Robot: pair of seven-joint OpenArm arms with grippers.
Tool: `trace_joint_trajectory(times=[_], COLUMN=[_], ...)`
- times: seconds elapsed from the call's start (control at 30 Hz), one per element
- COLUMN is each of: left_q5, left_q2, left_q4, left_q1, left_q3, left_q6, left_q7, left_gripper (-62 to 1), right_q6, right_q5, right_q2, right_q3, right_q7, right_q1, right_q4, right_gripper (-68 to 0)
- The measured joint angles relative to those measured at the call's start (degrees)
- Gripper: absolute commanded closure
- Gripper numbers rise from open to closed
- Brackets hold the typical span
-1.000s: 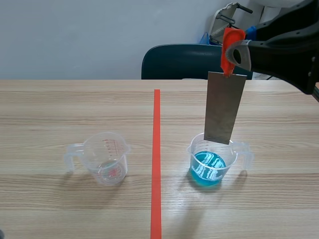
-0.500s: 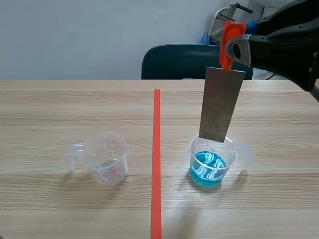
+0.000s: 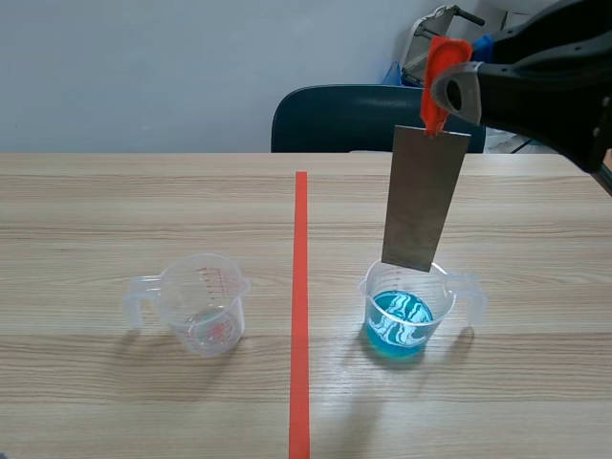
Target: Do the redox reaction experiment
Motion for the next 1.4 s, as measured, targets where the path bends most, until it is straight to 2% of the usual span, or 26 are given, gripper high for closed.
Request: trace_joint_trajectory(times=[1.33,1.4], left_q5=[0.0,1.4], left_q2=[0.0,0.0], left_q4=[0.0,0.0], left_q1=[0.0,0.0], left_q3=[0.0,0.0], left_q6=[0.0,0.0], left_q7=[0.0,-0.7], left_gripper=[-62.3,-62.3], right_q6=[0.0,0.0], right_q5=[0.0,0.0], right_q2=[0.0,0.0], right_q3=[0.0,0.0], right_q7=[0.6,0.6], right_q1=[0.0,0.0], right_q4=[0.0,0.0], right_gripper=[-0.6,-0.6])
